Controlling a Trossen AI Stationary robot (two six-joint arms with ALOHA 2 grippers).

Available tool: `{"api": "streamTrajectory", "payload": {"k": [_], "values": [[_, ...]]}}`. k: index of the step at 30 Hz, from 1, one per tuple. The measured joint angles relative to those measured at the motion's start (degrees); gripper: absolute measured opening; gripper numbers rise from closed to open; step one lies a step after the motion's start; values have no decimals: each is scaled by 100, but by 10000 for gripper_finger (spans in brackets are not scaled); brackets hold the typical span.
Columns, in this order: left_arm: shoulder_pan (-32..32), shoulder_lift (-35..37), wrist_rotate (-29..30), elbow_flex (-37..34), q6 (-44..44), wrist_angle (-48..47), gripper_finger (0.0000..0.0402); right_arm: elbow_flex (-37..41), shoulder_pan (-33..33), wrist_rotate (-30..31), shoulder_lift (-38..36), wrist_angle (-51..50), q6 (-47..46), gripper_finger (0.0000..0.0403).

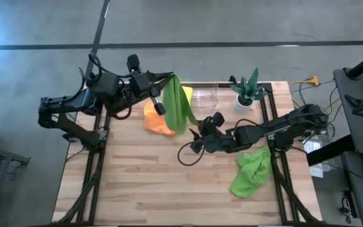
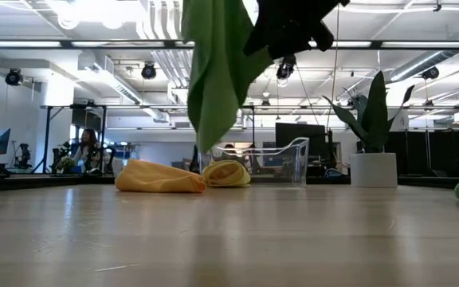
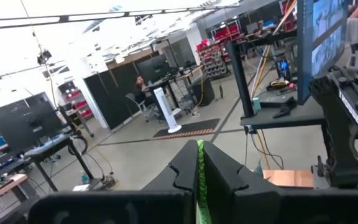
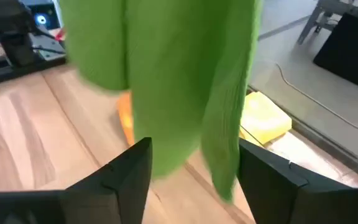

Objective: Fold microfiber towels
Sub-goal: Fold the left green microfiber towel

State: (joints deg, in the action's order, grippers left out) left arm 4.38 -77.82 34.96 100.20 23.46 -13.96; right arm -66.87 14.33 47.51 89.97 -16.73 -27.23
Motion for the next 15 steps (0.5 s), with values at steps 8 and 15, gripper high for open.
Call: {"api": "streamTrajectory", "payload": {"k": [8,15], "values": [[-4,7,-15,92,2,-3,0,15,-335,54,99,16,113,75],[-4,11,-22,107,241,-11,0,9,-491,-561,61,67,467,18]]}}
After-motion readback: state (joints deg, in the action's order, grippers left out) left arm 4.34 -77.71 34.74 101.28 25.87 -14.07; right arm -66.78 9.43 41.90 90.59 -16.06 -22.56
